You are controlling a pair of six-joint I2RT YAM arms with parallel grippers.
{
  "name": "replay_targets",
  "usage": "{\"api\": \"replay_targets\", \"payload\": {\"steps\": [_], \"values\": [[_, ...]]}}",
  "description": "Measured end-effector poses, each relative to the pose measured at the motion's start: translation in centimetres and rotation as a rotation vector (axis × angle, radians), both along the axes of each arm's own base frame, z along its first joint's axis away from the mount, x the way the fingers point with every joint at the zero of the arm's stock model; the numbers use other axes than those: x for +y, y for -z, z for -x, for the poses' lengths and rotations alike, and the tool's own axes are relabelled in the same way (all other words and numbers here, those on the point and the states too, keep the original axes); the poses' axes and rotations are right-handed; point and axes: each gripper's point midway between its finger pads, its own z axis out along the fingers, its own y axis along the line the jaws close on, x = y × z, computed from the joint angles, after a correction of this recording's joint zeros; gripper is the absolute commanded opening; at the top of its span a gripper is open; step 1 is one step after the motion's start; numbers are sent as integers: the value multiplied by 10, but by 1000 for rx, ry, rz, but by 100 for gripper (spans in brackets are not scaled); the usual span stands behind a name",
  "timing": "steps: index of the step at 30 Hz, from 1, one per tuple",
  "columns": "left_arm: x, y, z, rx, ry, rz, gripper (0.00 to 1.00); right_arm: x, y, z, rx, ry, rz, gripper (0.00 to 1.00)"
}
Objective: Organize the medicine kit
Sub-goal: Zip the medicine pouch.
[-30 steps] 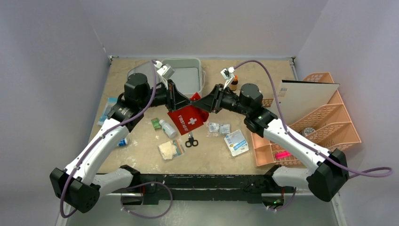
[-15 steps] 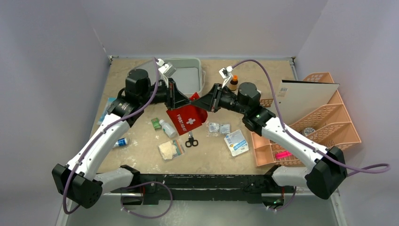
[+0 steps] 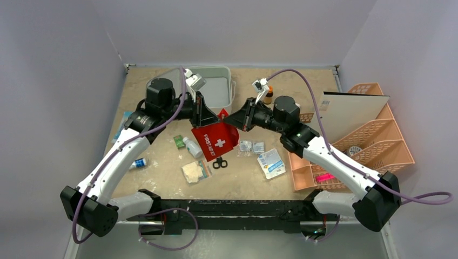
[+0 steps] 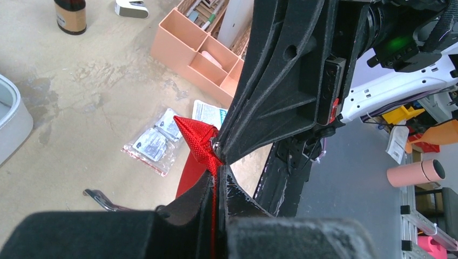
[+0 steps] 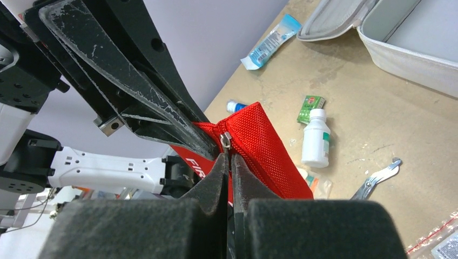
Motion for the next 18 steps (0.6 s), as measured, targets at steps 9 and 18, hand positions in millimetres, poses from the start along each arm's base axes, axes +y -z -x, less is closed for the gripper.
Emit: {"api": "replay_targets", "payload": {"steps": [9, 18], "values": [[3, 1, -5, -4, -78, 5, 0, 1, 1, 3, -8, -14, -12, 0], [5, 5, -7, 16, -118, 15, 0, 2, 11, 4, -9, -34, -2, 0]]}}
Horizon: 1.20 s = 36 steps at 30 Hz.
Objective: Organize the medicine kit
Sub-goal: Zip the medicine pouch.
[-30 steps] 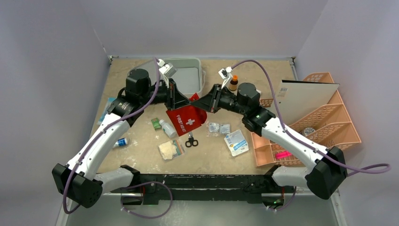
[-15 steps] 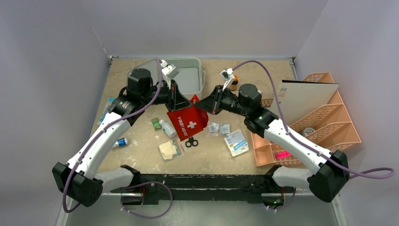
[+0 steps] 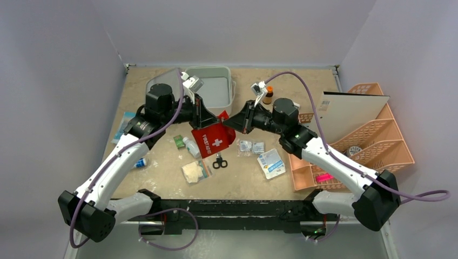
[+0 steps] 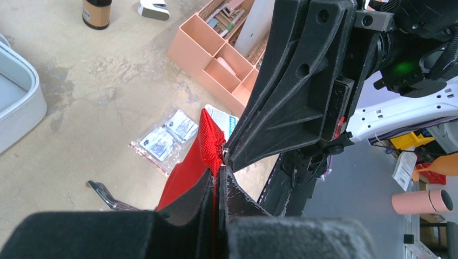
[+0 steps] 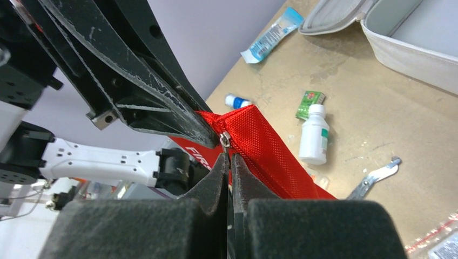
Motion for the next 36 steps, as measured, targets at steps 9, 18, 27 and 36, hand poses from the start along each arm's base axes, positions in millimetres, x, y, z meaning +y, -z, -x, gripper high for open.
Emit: {"api": "replay_targets", "payload": {"steps": [9, 18, 27, 36], "values": [[6, -14, -11, -115, -17, 6, 0, -10, 37, 4, 66, -10, 129, 0], [6, -23, -13, -159, -20, 23, 0, -12, 44, 9, 91, -16, 138, 14], [12, -15, -15, -6, -84, -23, 0, -27, -24, 3, -105, 84, 65, 35], [14, -22, -15, 169, -146, -43, 0, 3, -32, 6, -265, 35, 208, 48]]}}
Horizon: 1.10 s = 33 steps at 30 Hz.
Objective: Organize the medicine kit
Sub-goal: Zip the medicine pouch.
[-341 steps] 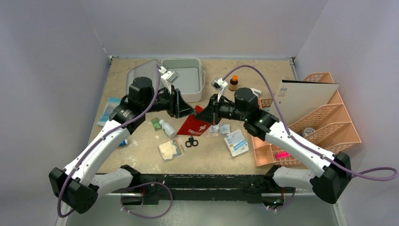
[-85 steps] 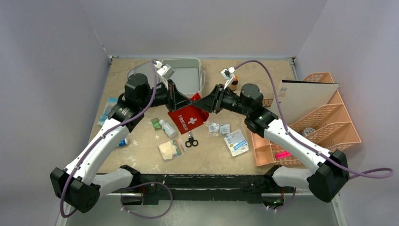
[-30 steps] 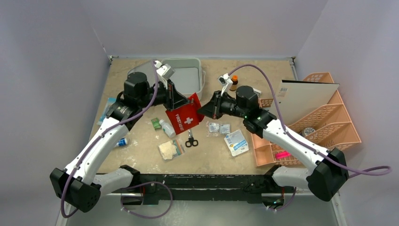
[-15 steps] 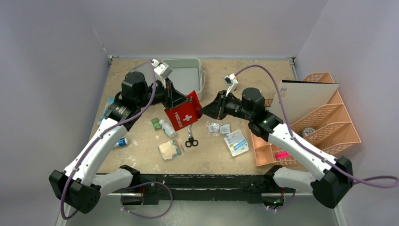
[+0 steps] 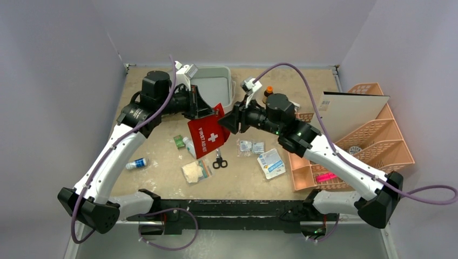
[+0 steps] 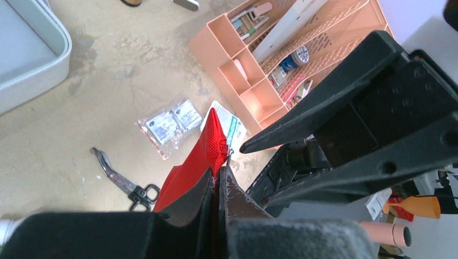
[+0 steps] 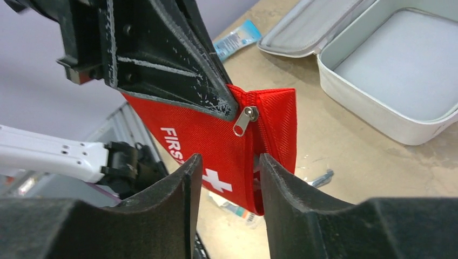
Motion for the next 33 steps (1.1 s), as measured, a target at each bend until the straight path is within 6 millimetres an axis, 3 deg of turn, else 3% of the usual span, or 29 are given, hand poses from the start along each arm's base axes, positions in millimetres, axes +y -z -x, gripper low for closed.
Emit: {"api": "replay_targets", "payload": {"steps": [6, 15, 18, 27, 33], "values": [[2, 4, 5, 69, -17, -7, 0, 12, 14, -3, -86, 20, 140, 55], [-1, 7, 12, 110, 14, 3, 0, 14, 23, -21, -200, 78, 270, 54], [-1, 7, 13, 113, 16, 3, 0, 17, 23, -22, -226, 76, 290, 50], [1, 7, 8, 106, 7, -17, 0, 10, 21, -29, -266, 169, 326, 24], [5, 16, 8, 124, -8, -57, 0, -1, 23, -28, -230, 229, 305, 21]]}}
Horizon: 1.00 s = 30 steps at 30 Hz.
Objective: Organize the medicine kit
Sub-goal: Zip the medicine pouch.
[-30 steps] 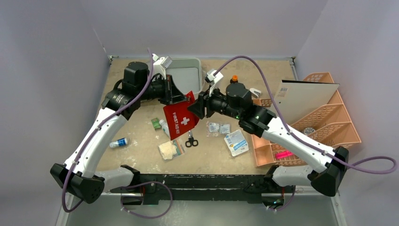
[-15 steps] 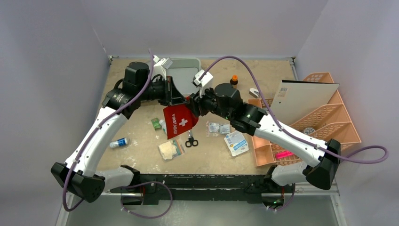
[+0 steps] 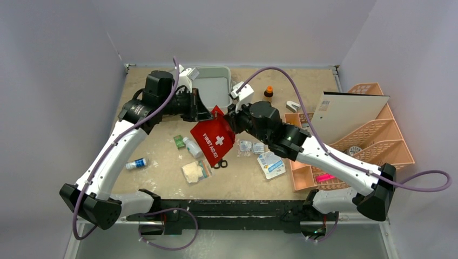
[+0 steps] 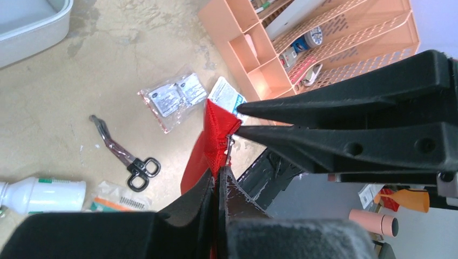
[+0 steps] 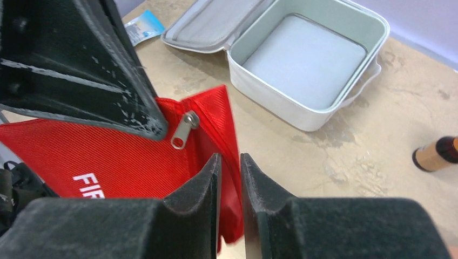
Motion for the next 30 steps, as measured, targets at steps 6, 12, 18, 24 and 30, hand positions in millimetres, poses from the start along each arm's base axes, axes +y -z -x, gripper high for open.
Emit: {"api": "replay_targets", "payload": {"steps": [6, 12, 18, 24, 30], "values": [[5, 12, -2, 26, -18, -45, 0, -12, 6, 2, 42, 36, -38, 30], [4, 16, -3, 35, -14, -50, 0, -5, 4, 15, 90, -20, -88, 29], [-4, 6, -1, -42, 42, 7, 0, 10, 2, 33, 186, -109, -186, 29], [-4, -2, 14, -234, 129, 63, 0, 15, 0, 37, 313, -136, -336, 35], [-9, -20, 19, -406, 206, 123, 0, 13, -12, 36, 397, -134, -485, 36]]}}
